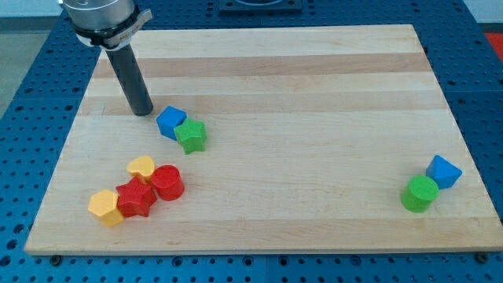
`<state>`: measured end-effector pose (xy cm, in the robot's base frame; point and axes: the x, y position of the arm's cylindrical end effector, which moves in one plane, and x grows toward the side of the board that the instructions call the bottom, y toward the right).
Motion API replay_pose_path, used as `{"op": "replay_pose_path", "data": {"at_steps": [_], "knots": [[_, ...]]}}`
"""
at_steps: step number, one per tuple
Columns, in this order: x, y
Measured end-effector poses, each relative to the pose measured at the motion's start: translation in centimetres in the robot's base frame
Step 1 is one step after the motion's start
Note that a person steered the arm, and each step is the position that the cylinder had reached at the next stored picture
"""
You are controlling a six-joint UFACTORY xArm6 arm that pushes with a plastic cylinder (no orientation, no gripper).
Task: Move the blue cube along with the green star to the right of the red circle
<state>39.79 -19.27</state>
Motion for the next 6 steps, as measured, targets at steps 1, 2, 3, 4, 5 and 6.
{"op": "replay_pose_path", "data": {"at_steps": [1,2,3,4,5,6], "knots": [[0.5,1.3],[2.5,4.6],[5.3,8.3],[8.5,11.8],[11.4,14.8],[12.0,15.4]]}}
